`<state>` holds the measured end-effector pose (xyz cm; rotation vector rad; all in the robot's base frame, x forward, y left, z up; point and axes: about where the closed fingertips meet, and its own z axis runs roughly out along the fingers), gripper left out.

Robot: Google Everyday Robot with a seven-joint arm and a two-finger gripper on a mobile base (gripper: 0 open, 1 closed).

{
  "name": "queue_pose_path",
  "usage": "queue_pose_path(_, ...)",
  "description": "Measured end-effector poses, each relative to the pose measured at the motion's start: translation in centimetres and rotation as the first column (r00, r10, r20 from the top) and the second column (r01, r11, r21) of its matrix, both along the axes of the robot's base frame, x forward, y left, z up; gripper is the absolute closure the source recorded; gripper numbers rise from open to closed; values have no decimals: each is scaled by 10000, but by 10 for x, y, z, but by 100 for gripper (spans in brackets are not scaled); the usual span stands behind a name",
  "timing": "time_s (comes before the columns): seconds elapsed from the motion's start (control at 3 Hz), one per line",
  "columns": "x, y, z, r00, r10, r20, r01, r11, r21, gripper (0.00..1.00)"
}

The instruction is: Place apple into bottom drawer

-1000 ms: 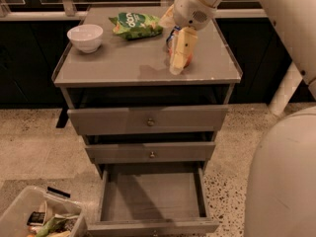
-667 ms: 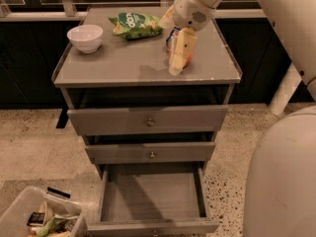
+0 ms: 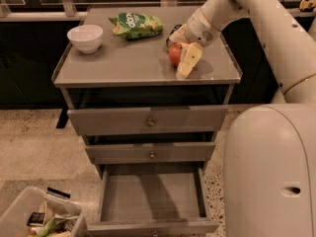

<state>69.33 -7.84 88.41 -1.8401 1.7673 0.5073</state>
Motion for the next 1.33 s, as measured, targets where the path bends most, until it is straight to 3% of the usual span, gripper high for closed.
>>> queue_pose_path(0.67, 12, 2, -4, 9998, -177, 109, 176, 9998, 61, 0)
queue_pose_path(1.0, 37, -1, -24, 9976, -672, -163, 664, 9967, -458, 0)
queue_pose_path(1.33, 51, -7, -8, 9946, -947, 422, 962, 9947, -356, 0)
